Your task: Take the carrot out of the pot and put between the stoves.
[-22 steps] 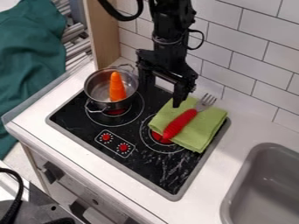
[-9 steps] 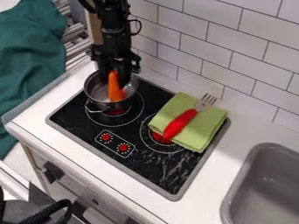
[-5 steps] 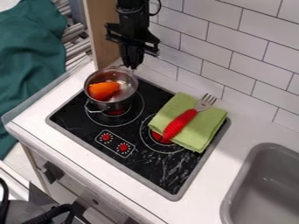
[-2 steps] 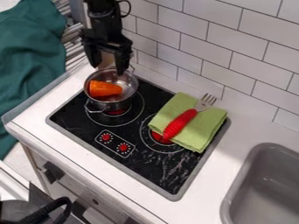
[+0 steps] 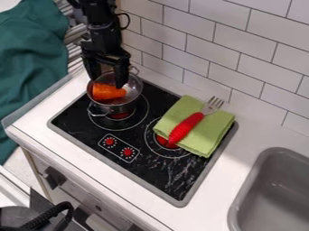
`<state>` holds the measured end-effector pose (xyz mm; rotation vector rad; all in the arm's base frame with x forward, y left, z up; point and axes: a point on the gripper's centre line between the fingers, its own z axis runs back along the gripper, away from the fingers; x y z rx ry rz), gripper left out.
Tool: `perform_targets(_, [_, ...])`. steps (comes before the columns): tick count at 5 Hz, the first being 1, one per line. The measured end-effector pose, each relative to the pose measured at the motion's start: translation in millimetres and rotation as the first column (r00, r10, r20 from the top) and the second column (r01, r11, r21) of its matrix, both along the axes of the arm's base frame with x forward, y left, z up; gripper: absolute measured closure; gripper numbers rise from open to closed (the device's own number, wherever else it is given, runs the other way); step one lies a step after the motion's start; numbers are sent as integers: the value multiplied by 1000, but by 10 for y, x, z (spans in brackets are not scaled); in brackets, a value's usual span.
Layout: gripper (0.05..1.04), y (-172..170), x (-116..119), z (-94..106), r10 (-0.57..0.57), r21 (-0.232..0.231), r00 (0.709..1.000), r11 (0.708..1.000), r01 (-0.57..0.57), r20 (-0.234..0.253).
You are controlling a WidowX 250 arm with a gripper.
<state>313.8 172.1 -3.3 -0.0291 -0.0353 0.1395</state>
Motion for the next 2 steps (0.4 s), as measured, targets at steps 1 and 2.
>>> perform_targets(1, [82, -7, 7, -48, -21, -9, 1000, 1000, 21, -4])
perform_targets(2, [82, -24, -23, -152, -21, -23, 999, 1000, 21, -28])
